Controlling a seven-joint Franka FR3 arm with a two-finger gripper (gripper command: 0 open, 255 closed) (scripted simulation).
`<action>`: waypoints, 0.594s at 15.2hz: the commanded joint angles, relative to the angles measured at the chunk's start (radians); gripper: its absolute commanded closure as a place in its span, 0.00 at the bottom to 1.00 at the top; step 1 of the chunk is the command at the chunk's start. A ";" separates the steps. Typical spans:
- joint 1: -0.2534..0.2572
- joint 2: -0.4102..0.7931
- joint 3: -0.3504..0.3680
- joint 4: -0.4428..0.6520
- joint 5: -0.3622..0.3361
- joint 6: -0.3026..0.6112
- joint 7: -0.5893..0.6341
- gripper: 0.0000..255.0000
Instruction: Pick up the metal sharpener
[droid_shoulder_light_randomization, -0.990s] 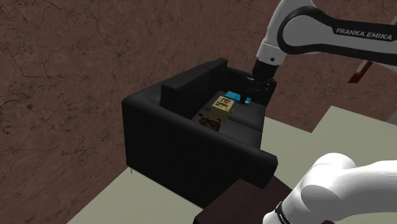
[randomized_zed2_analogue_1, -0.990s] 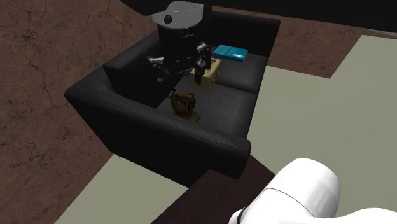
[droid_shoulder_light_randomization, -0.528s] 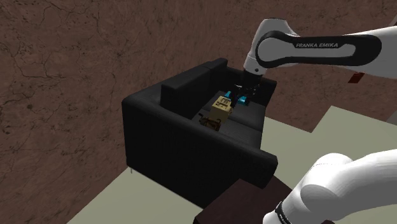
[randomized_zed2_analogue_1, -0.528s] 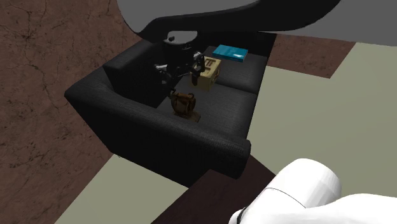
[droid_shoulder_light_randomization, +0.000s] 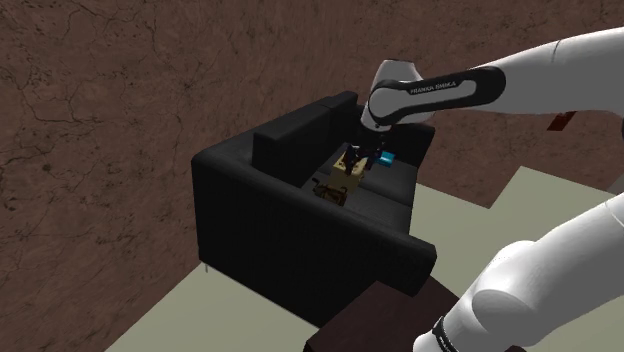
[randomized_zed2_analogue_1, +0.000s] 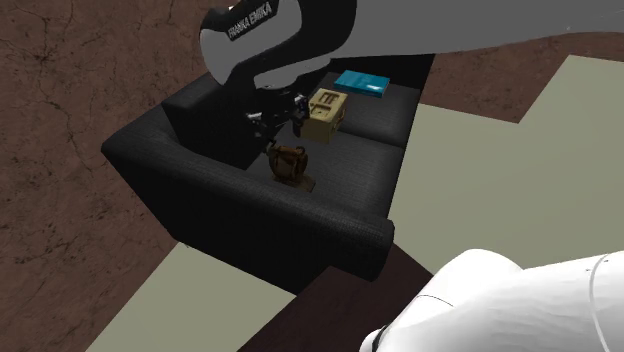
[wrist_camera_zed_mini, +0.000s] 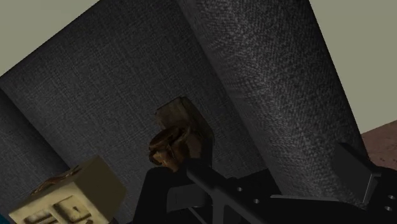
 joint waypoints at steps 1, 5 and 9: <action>-0.002 0.075 -0.015 0.030 0.005 0.048 -0.030 0.00; -0.006 0.227 -0.035 0.105 0.027 0.126 -0.087 0.00; -0.016 0.382 -0.045 0.201 0.058 0.185 -0.145 0.00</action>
